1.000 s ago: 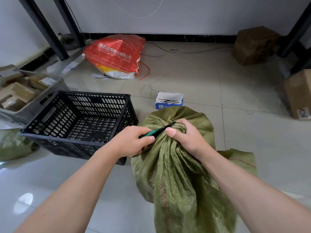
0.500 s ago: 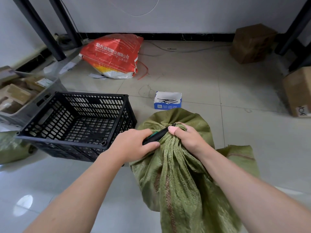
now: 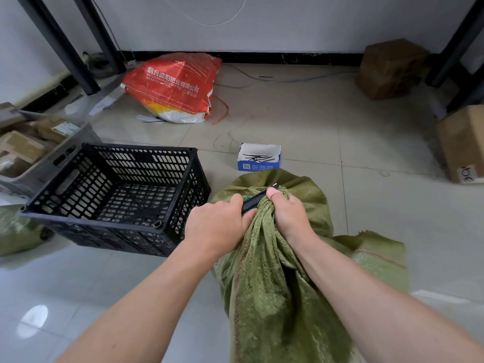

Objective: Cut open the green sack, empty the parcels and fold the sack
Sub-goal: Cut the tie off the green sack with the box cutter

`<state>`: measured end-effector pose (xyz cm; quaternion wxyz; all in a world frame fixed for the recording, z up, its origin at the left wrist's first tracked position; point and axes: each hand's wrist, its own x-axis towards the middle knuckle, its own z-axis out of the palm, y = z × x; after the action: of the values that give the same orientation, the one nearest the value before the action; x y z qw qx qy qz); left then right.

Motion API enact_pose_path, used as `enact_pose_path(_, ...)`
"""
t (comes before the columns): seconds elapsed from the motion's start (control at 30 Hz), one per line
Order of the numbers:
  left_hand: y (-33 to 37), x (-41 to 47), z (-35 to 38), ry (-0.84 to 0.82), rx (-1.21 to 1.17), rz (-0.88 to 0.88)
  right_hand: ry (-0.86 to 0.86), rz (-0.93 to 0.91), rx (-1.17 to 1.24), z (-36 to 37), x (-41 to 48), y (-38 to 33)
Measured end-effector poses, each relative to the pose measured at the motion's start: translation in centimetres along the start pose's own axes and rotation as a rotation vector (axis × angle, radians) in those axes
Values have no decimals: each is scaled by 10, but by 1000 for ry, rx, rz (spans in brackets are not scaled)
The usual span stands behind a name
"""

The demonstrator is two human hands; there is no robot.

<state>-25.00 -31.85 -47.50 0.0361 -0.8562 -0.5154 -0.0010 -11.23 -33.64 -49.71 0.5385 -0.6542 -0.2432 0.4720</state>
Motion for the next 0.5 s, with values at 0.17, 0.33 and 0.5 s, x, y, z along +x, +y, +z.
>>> enact_pose_path(0.17,12,2,-7,-32,11,0,135,-11,-11,3,1,-1)
enact_pose_path(0.33,26,5,-9,-90,-23,-24,261,-16,-40,4,3,0)
enact_pose_path(0.5,31,17,-8,-130,-106,-164,333,-30,16,14,2,-6)
